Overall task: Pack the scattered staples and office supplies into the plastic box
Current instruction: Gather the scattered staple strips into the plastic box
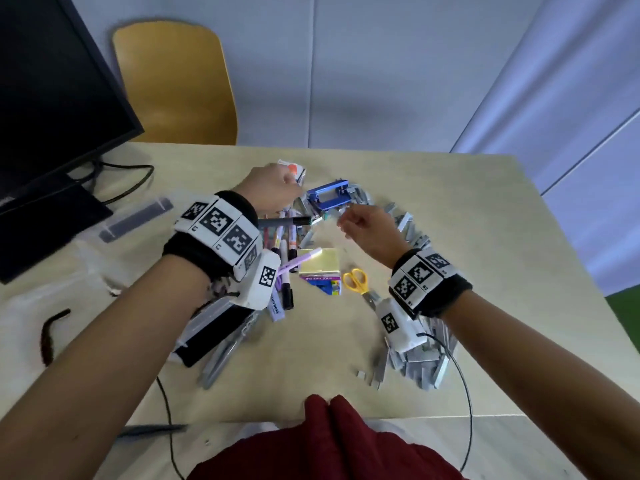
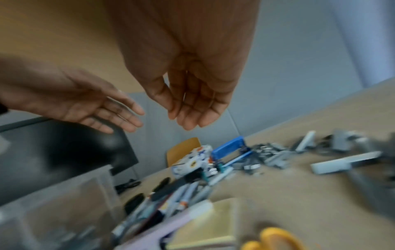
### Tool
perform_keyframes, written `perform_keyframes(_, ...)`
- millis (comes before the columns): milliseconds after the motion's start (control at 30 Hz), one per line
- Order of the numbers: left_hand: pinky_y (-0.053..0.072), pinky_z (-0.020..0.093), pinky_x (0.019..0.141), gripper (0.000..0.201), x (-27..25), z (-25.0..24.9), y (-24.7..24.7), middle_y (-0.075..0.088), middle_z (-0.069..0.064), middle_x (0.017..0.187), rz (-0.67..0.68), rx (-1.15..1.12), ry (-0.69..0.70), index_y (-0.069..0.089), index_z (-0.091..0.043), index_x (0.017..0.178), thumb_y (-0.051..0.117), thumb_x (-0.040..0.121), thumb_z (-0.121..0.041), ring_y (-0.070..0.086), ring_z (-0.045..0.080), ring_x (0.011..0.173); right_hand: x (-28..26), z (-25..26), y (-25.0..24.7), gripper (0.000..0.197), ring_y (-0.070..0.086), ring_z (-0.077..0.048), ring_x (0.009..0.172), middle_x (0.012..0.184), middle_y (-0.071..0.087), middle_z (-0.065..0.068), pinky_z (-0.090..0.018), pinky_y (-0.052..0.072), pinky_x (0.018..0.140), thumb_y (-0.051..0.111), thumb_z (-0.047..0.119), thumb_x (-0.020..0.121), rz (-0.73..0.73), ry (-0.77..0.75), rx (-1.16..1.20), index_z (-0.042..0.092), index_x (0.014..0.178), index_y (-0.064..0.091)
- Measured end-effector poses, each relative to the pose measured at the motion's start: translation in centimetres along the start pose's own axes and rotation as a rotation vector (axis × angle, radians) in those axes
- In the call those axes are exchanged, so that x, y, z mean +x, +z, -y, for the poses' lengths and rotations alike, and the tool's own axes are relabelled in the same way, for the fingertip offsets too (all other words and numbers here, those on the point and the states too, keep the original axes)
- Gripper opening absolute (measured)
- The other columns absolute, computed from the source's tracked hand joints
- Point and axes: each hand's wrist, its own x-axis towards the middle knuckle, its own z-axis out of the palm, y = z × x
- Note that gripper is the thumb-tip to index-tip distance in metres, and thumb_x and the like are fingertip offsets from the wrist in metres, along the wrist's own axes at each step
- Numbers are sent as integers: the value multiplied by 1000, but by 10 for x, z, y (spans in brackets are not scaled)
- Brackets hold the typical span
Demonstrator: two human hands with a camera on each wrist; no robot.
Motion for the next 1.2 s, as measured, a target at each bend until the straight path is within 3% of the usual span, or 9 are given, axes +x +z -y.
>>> perform_keyframes(100, 35, 27, 76, 26, 20, -25, 32, 59, 13, 108, 40, -25, -1, 62, -5, 103, 44, 91, -19, 51, 24, 98, 3, -37, -27, 18, 57, -18, 81, 82, 64, -4, -21, 37, 74, 50, 4, 86, 21, 55, -151, 1, 91, 68)
perform_keyframes(300, 29, 26, 55, 11, 55, -52, 102, 50, 11, 81, 113, -78, -40, 52, -11, 79, 46, 88, -10, 44, 20, 73, 13, -100, -50, 23, 57, -25, 108, 114, 63, -12, -26, 41, 90, 50, 4, 86, 188, 158, -325, 5, 105, 64)
perform_keyframes(500, 48, 32, 85, 11, 75, -56, 156, 61, 18, 101, 211, -178, -146, 54, -8, 91, 44, 90, -11, 59, 29, 96, 25, -130, -38, 41, 44, -28, 124, 130, 52, -5, -38, 39, 101, 45, 4, 83, 255, 129, -528, 12, 122, 56)
perform_keyframes(567, 52, 32, 77, 12, 75, -55, 167, 62, 18, 95, 257, -369, -246, 54, -5, 94, 44, 91, -9, 62, 30, 89, 28, -132, -34, 46, 38, -29, 127, 136, 47, -3, -41, 36, 104, 44, 5, 85, 273, 140, -568, 14, 129, 49)
perform_keyframes(667, 48, 26, 60, 23, 72, -51, 175, 59, 17, 95, 290, -756, -455, 56, 5, 111, 42, 96, -6, 63, 33, 93, 33, -132, -28, 36, 38, -32, 124, 129, 49, -8, -42, 38, 98, 42, 6, 89, 279, 128, -624, 8, 123, 51)
perform_keyframes(867, 46, 30, 88, 34, 70, -41, 193, 58, 16, 85, 200, -1194, -619, 48, 14, 122, 39, 98, -7, 60, 25, 79, 37, -138, -30, 21, 51, -32, 110, 113, 56, -18, -37, 41, 87, 49, 11, 90, 252, 126, -517, -3, 104, 56)
perform_keyframes(1000, 42, 35, 98, 40, 69, -41, 195, 57, 23, 113, 226, -1548, -700, 50, 10, 115, 27, 103, -20, 52, 34, 117, 29, -125, -35, 22, 55, -16, 89, 101, 64, -9, -22, 36, 78, 55, 22, 91, 222, 95, -272, 3, 98, 63)
perform_keyframes(1067, 45, 36, 92, 41, 70, -42, 197, 58, 21, 115, 231, -1642, -699, 53, 5, 98, 27, 103, -27, 57, 29, 108, 24, -114, -34, 19, 52, -9, 84, 100, 66, -5, -17, 33, 79, 59, 21, 88, 247, 84, -186, 6, 100, 64)
perform_keyframes(1200, 47, 25, 53, 49, 74, -44, 199, 62, 12, 55, 245, -1680, -727, 53, 0, 78, 28, 102, -34, 59, 18, 44, 28, -105, -40, 23, 52, -8, 83, 99, 66, -4, -16, 35, 77, 61, 17, 87, 197, 96, -107, 7, 106, 64)
